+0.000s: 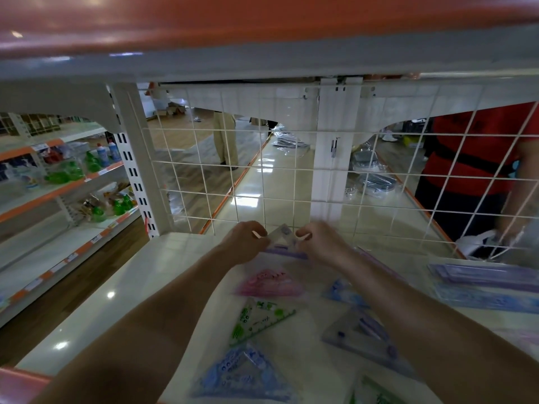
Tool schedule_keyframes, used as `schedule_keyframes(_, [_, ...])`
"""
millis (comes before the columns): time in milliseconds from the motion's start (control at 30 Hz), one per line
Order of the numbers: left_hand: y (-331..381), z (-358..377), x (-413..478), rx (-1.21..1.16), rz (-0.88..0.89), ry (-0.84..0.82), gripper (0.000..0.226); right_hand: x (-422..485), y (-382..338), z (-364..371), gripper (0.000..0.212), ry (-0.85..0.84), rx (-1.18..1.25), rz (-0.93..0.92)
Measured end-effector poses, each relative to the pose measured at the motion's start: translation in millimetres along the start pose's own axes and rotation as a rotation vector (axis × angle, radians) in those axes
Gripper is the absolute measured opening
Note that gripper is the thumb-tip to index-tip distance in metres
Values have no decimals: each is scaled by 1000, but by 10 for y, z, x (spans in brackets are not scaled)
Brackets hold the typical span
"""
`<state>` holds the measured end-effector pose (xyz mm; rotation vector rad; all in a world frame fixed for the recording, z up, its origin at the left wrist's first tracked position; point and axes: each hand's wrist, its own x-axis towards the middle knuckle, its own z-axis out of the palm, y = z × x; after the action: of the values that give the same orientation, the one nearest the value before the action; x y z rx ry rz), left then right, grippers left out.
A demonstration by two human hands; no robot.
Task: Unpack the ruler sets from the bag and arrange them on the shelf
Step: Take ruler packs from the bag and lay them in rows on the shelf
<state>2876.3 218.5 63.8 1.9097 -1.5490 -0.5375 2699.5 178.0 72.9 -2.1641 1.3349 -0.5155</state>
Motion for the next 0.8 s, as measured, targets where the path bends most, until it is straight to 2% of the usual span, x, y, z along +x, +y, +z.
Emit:
schedule_keyframes(133, [27, 31, 27, 8, -32, -44, 16, -9, -51, -40, 20, -3, 22, 74])
schedule_keyframes(233, [55, 9, 40, -5, -54, -41, 14, -42, -53, -43, 15, 9, 76, 84])
schedule_keyframes(367, [77, -2, 32, -8, -97, -38, 7, -102, -74, -126, 25, -98, 174, 68])
schedule_keyframes(467, [95, 16, 36, -8, -103, -28, 6, -120, -109, -132, 22, -151, 48, 58])
schedule_keyframes(667, [108, 4, 35, 53, -44, -74, 15, -50, -107, -65, 23, -108, -203, 25])
schedule_keyframes(800, [152, -15, -10, 286, 49, -124, 25, -39, -117, -57, 29, -96, -329, -20])
